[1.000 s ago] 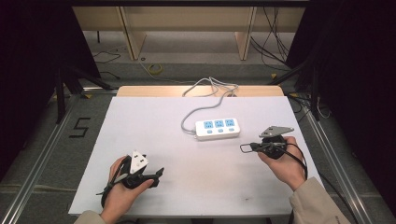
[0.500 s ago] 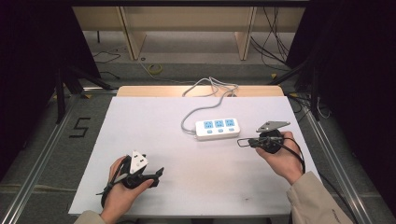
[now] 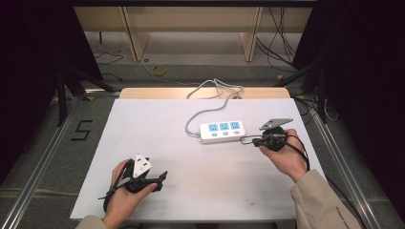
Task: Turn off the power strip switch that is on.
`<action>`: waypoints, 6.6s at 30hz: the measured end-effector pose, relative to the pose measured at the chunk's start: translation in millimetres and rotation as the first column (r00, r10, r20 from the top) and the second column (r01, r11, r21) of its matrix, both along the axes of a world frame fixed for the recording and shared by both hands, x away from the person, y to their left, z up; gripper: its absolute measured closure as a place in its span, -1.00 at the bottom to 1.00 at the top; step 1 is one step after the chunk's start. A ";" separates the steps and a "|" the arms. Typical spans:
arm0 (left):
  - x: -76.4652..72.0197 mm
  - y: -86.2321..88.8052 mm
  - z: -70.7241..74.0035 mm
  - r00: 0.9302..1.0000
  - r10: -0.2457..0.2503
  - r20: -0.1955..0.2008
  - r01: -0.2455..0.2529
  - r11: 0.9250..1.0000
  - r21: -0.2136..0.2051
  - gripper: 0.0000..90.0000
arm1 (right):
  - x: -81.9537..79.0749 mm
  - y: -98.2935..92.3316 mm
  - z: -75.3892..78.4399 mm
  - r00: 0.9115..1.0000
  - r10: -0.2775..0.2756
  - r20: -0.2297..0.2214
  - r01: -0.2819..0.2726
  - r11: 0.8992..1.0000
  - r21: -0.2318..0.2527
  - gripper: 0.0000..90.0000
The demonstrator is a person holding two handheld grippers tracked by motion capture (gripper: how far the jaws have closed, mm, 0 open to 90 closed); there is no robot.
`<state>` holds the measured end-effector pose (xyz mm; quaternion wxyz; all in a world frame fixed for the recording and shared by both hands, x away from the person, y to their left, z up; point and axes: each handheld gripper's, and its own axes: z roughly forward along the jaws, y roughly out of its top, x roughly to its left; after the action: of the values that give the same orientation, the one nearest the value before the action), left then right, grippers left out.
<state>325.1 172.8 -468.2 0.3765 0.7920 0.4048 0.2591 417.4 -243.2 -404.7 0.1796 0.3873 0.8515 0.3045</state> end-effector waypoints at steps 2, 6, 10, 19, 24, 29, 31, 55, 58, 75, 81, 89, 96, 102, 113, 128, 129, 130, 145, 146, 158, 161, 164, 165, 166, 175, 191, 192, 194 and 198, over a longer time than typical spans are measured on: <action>0.0 0.0 0.0 1.000 -0.001 0.000 0.001 1.000 0.000 -0.56 | 2.2 0.5 0.5 1.000 -0.001 -0.001 0.001 1.000 -0.005 1.00; 0.0 0.0 0.0 1.000 0.000 0.000 0.000 1.000 0.001 -0.56 | 6.9 1.6 1.2 1.000 -0.006 -0.009 0.006 1.000 -0.007 1.00; -0.1 -0.1 -0.1 1.000 0.000 0.002 0.000 1.000 0.003 -0.56 | 11.9 2.1 1.9 1.000 -0.006 -0.014 0.006 1.000 -0.014 1.00; -0.2 -0.5 -0.2 1.000 0.000 0.004 0.000 1.000 0.003 -0.56 | 21.7 5.4 4.2 1.000 -0.009 -0.026 0.008 1.000 -0.022 1.00; -0.1 -0.9 -0.4 1.000 0.000 0.004 0.000 1.000 0.001 -0.56 | 26.8 7.8 5.2 1.000 -0.007 -0.030 0.006 0.999 -0.032 1.00; 0.0 -1.1 -0.3 1.000 -0.001 0.005 0.001 1.000 0.002 -0.56 | 31.2 10.5 6.5 0.999 -0.005 -0.036 0.003 0.999 -0.041 1.00; 0.0 -1.1 -0.3 1.000 -0.001 0.005 0.001 1.000 0.002 -0.56 | 32.9 11.6 6.6 0.999 -0.004 -0.038 0.003 0.999 -0.043 1.00; 0.0 -1.7 -0.2 1.000 0.000 0.005 0.000 1.000 0.000 -0.56 | 49.2 20.3 6.7 0.998 0.003 -0.066 -0.007 0.998 -0.064 1.00; -0.1 -1.8 -0.2 1.000 0.000 0.005 0.000 1.000 -0.001 -0.56 | 51.0 21.4 6.5 0.998 0.003 -0.070 -0.008 0.998 -0.069 1.00; -0.2 -1.2 0.0 1.000 0.000 0.005 0.000 1.000 0.000 -0.56 | 62.7 26.1 6.6 0.996 -0.003 -0.090 -0.004 0.997 -0.083 1.00; -0.1 -0.9 0.4 1.000 0.001 0.002 -0.001 1.000 -0.004 -0.56 | 66.5 27.5 6.4 0.995 -0.007 -0.097 -0.001 0.996 -0.084 1.00; 0.0 -1.0 0.5 1.000 0.000 0.003 0.000 1.000 -0.004 -0.56 | 71.1 29.1 5.3 0.994 -0.010 -0.107 0.000 0.996 -0.090 1.00; 0.1 -0.2 0.4 1.000 -0.001 0.001 0.001 1.000 -0.002 -0.56 | 76.5 30.3 4.8 0.993 -0.011 -0.115 0.000 0.995 -0.095 1.00; -0.1 -0.5 0.5 1.000 -0.001 0.002 0.001 1.000 -0.002 -0.56 | 80.3 32.6 3.9 0.992 -0.014 -0.122 0.002 0.995 -0.101 1.00; 0.0 -0.6 0.4 1.000 -0.002 0.002 0.002 1.000 -0.002 -0.56 | 86.5 36.5 3.6 0.992 -0.020 -0.127 0.006 0.994 -0.111 1.00; -0.5 -0.9 0.9 1.000 -0.001 0.005 0.002 1.000 -0.003 -0.56 | 95.3 43.2 5.1 0.991 -0.017 -0.132 0.000 0.992 -0.125 1.00; -0.5 -0.8 0.9 1.000 -0.002 0.006 0.002 1.000 -0.004 -0.56 | 95.7 43.8 5.2 0.991 -0.017 -0.134 0.000 0.992 -0.125 1.00; -0.4 -0.8 0.9 1.000 -0.002 0.006 0.002 1.000 -0.004 -0.56 | 96.1 44.5 5.2 0.991 -0.019 -0.134 0.002 0.992 -0.125 1.00; -0.8 -0.9 1.3 1.000 -0.002 0.010 0.002 1.000 -0.003 -0.56 | 103.9 50.8 4.2 0.989 -0.020 -0.143 -0.001 0.990 -0.141 1.00; -0.8 -0.8 1.2 1.000 -0.001 0.010 0.001 1.000 -0.003 -0.56 | 104.3 51.2 4.0 0.989 -0.019 -0.144 -0.001 0.990 -0.142 1.00; -0.9 -0.6 1.3 1.000 -0.001 0.010 0.001 1.000 -0.004 -0.56 | 108.5 55.2 3.2 0.988 -0.018 -0.154 -0.005 0.989 -0.150 1.00; -0.9 -0.6 1.2 1.000 -0.001 0.009 0.001 1.000 -0.004 -0.56 | 109.8 55.7 2.9 0.988 -0.017 -0.155 -0.008 0.988 -0.155 1.00; -0.9 -0.8 0.9 1.000 -0.002 0.010 0.002 1.000 -0.003 -0.56 | 110.9 56.2 2.9 0.988 -0.017 -0.157 -0.008 0.987 -0.158 1.00; -0.9 -0.7 1.1 1.000 -0.002 0.009 0.002 1.000 -0.003 -0.56 | 111.2 56.5 2.9 0.987 -0.018 -0.158 -0.007 0.987 -0.158 1.00; -0.9 -0.8 1.1 1.000 -0.002 0.010 0.002 1.000 -0.005 -0.56 | 111.7 56.7 2.9 0.987 -0.018 -0.159 -0.008 0.987 -0.160 1.00; -1.1 -1.0 1.1 1.000 -0.003 0.011 0.003 1.000 -0.005 -0.56 | 114.3 59.5 1.2 0.986 -0.020 -0.166 -0.008 0.986 -0.167 1.00; -1.3 -0.8 1.3 1.000 -0.004 0.013 0.004 1.000 -0.006 -0.56 | 120.2 66.6 -3.3 0.983 -0.022 -0.183 -0.010 0.984 -0.176 1.00; -1.3 -0.8 1.2 1.000 -0.004 0.012 0.004 1.000 -0.006 -0.56 | 120.4 67.2 -4.0 0.983 -0.022 -0.182 -0.011 0.984 -0.178 1.00; -1.3 -0.9 1.3 1.000 -0.004 0.012 0.004 1.000 -0.006 -0.56 | 120.5 68.5 -4.9 0.982 -0.020 -0.186 -0.013 0.984 -0.178 1.00; -1.3 -0.8 1.3 1.000 -0.004 0.013 0.004 1.000 -0.006 -0.56 | 121.1 70.8 -6.5 0.982 -0.020 -0.190 -0.015 0.984 -0.180 1.00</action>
<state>323.8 172.0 -466.9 0.3819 0.7900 0.4016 0.2622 538.5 -172.4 -411.1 0.1317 0.3979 0.8884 0.1875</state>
